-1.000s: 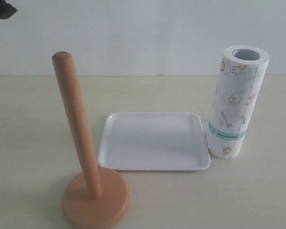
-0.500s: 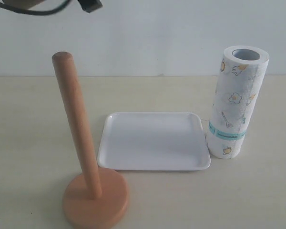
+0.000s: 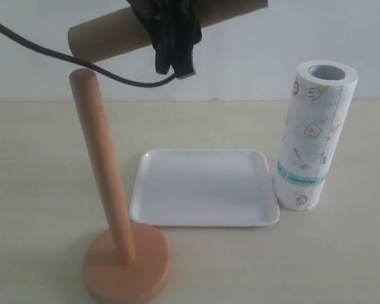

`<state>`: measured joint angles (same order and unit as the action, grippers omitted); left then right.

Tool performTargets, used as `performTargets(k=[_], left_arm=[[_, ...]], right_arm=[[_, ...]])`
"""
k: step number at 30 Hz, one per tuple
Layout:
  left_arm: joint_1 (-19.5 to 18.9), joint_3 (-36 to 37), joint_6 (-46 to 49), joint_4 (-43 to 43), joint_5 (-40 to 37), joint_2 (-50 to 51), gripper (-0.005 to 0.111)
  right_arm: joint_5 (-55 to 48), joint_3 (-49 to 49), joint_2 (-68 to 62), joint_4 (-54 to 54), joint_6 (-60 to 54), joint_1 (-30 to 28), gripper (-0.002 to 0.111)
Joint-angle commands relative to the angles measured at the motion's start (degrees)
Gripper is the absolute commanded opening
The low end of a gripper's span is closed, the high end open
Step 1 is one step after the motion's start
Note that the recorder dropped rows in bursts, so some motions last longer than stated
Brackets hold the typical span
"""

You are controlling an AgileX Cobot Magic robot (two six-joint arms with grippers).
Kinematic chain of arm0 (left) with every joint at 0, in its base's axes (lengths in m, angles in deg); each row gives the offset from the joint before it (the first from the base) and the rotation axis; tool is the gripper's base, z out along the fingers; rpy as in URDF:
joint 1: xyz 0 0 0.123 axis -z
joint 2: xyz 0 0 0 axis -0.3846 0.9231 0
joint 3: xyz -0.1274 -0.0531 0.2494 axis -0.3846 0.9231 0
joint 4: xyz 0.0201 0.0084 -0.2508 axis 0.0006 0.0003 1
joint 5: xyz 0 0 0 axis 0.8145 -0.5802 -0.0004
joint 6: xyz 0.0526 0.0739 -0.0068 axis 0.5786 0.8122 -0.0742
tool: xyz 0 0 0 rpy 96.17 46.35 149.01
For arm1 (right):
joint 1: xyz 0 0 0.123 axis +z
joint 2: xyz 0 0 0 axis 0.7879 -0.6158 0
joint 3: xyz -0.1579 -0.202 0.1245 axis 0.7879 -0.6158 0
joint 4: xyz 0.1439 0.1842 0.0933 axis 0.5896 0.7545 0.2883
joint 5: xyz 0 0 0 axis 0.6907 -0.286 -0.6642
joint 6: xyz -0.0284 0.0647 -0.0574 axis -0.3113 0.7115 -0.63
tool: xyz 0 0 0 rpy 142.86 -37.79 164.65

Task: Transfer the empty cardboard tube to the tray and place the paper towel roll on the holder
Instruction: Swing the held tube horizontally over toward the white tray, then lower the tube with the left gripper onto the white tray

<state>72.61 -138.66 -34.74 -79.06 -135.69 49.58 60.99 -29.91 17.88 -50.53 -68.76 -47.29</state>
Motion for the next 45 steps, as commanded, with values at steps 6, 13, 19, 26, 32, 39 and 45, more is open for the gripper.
performTargets(k=[6,13,19,26,32,39,45], left_arm=[[0.62,-0.46,-1.09,-1.79,-0.05,5.29,0.004],[0.74,-0.46,-3.93,-1.94,0.29,9.33,0.004],[1.4,-0.46,-4.52,-3.83,-1.18,12.91,0.004],[1.4,-0.02,-5.82,-3.83,-0.41,14.51,0.004],[1.4,3.26,-5.29,-5.41,-0.41,14.51,0.004],[1.4,7.36,-10.18,-8.44,2.33,14.51,0.004],[1.28,10.81,-10.84,-8.93,3.35,14.51,0.004]], right_arm=[[0.26,0.04,0.24,-0.22,-0.09,-0.17,0.0],[0.26,0.04,0.24,-0.22,-0.09,-0.17,0.0],[0.26,0.04,0.24,-0.22,-0.09,-0.17,0.0],[0.26,0.04,0.24,-0.22,-0.09,-0.17,0.0],[0.26,0.04,0.24,-0.22,-0.09,-0.17,0.0],[0.26,0.04,0.24,-0.22,-0.09,-0.17,0.0],[0.26,0.04,0.24,-0.22,-0.09,-0.17,0.0]])
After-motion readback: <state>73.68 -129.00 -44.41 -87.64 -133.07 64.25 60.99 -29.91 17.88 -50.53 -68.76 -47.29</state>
